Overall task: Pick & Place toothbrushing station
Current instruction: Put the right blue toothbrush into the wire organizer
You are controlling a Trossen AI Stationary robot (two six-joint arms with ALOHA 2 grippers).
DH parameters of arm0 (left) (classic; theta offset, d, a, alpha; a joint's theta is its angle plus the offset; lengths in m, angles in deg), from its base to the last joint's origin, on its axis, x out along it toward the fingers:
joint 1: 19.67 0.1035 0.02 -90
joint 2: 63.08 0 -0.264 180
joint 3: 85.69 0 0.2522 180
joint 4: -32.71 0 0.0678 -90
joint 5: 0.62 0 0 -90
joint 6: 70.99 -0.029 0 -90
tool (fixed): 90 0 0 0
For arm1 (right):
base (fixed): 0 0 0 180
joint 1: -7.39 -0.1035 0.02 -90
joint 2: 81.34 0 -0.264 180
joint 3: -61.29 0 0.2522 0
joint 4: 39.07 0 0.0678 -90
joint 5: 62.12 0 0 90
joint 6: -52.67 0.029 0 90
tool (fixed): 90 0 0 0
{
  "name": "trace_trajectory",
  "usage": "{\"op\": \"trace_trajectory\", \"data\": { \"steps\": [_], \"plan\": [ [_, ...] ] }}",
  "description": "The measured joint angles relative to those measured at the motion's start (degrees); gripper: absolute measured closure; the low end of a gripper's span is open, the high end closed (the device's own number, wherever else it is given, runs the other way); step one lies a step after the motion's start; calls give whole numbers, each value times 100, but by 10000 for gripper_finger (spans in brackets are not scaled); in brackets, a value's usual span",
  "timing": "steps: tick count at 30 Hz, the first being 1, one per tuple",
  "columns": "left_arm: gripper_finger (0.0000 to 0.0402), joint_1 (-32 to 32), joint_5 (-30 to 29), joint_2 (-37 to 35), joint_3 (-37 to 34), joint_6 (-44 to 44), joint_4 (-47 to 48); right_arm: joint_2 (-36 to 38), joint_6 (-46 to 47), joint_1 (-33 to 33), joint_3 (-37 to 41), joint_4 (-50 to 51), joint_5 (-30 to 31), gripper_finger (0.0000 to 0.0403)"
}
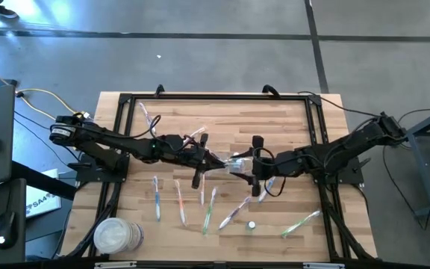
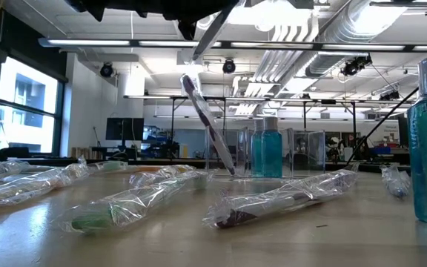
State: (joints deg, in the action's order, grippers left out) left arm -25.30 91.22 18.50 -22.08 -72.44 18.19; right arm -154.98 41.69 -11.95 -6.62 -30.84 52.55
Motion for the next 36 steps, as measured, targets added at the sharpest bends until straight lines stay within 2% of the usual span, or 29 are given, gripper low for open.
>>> {"op": "trace_trajectory", "data": {
  "steps": [4, 10, 21, 27, 36],
  "plan": [
    [396, 0, -10, 0, 0, 13, -8, -56, -131, 58, 0, -84, -254, 199],
    [396, 0, -140, 0, 0, 2, -8, -162, -230, 154, -1, -113, -257, 243],
    [396, 0, -157, 2, 0, -72, -12, -179, -328, 289, 2, -78, -299, 383],
    [380, 0, -157, 2, 5, -7, 10, -179, -421, 284, 2, -103, -290, 380],
    [283, 0, -567, 2, 7, 46, 21, -179, -497, 286, 2, -118, -193, 387]
  ]
}}
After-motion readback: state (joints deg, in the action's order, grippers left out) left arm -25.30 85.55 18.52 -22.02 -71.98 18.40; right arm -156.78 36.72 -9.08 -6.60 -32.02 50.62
